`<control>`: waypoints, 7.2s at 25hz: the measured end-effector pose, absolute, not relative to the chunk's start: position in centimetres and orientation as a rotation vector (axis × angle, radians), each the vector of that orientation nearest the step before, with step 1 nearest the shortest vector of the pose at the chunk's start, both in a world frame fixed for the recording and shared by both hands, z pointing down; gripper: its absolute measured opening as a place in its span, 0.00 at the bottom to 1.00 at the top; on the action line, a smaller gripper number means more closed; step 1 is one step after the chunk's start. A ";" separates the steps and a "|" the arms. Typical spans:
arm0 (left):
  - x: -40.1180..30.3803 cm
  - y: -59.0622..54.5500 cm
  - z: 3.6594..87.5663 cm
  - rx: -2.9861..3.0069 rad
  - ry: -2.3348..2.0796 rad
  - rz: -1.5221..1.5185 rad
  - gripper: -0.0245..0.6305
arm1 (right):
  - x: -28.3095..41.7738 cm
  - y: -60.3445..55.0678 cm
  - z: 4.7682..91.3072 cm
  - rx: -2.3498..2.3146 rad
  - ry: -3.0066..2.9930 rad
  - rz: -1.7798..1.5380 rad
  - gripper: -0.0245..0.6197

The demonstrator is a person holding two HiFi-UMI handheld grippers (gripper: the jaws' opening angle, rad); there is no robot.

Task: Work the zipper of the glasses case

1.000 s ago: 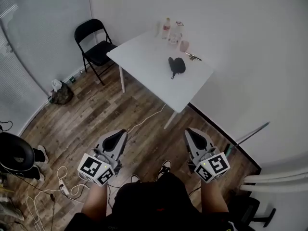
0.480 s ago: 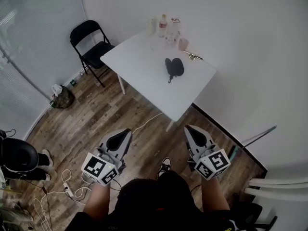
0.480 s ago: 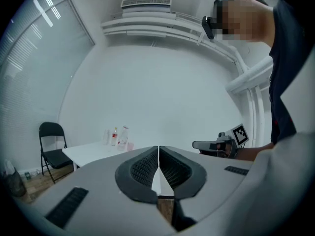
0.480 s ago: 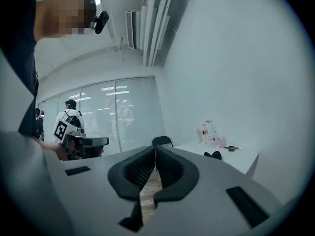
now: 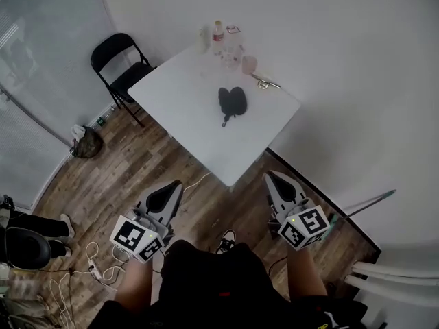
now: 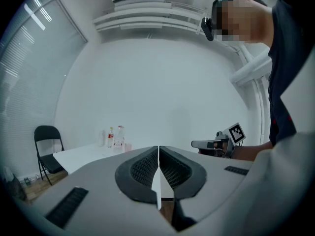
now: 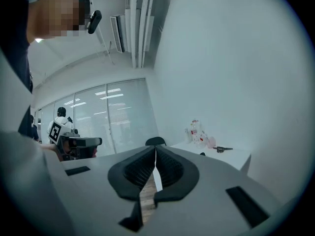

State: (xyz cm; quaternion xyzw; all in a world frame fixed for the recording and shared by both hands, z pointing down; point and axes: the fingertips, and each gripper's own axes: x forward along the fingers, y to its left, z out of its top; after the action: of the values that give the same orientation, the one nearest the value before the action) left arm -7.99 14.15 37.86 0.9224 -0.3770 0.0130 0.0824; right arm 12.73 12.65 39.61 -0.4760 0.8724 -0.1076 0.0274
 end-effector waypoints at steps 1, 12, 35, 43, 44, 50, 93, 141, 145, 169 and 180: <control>-7.3 13.7 38.1 2.747 -1.125 0.042 0.08 | 13.4 12.2 39.9 -1.466 2.697 -0.340 0.07; -4.9 8.4 38.7 2.719 -1.132 0.027 0.08 | 17.3 8.0 41.4 -1.510 2.714 -0.394 0.07; -11.0 -15.6 40.8 2.686 -0.905 -0.065 0.08 | 11.9 -11.9 41.7 -1.824 2.632 -0.356 0.07; -10.4 -17.4 41.5 2.655 -0.948 -0.066 0.08 | 13.5 -15.7 43.6 -1.836 2.641 -0.448 0.07; -10.1 -17.3 41.6 2.652 -0.960 -0.065 0.08 | 13.8 -16.3 43.8 -1.825 2.641 -0.461 0.07; -7.9 -16.1 42.3 2.631 -1.009 -0.003 0.08 | 15.7 -19.5 48.3 -1.846 2.741 -0.549 0.07; -8.4 -18.2 43.5 2.578 -1.092 0.019 0.08 | 18.6 -29.3 68.0 -2.179 2.574 -1.248 0.10; -2.5 -14.2 32.1 2.574 -0.263 -0.840 0.67 | 2.7 -15.6 36.8 -0.947 3.080 -0.394 0.10; -3.3 -14.0 31.7 2.547 -0.186 -0.879 0.61 | 2.2 -14.7 36.1 -0.762 3.049 -0.444 0.12; -3.9 -13.7 31.3 2.485 -0.169 -0.919 0.46 | 1.1 -10.8 34.7 -0.241 2.839 -0.674 0.53; -3.3 -13.5 31.6 2.483 -0.214 -0.901 0.46 | 1.1 -11.1 34.6 -0.312 2.832 -0.629 0.46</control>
State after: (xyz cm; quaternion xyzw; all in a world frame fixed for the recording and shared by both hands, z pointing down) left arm -3.31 -13.52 31.65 0.9088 -0.0784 -0.3299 0.2431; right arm 1.10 -11.09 34.60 -0.1061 0.9645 -0.2144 0.1118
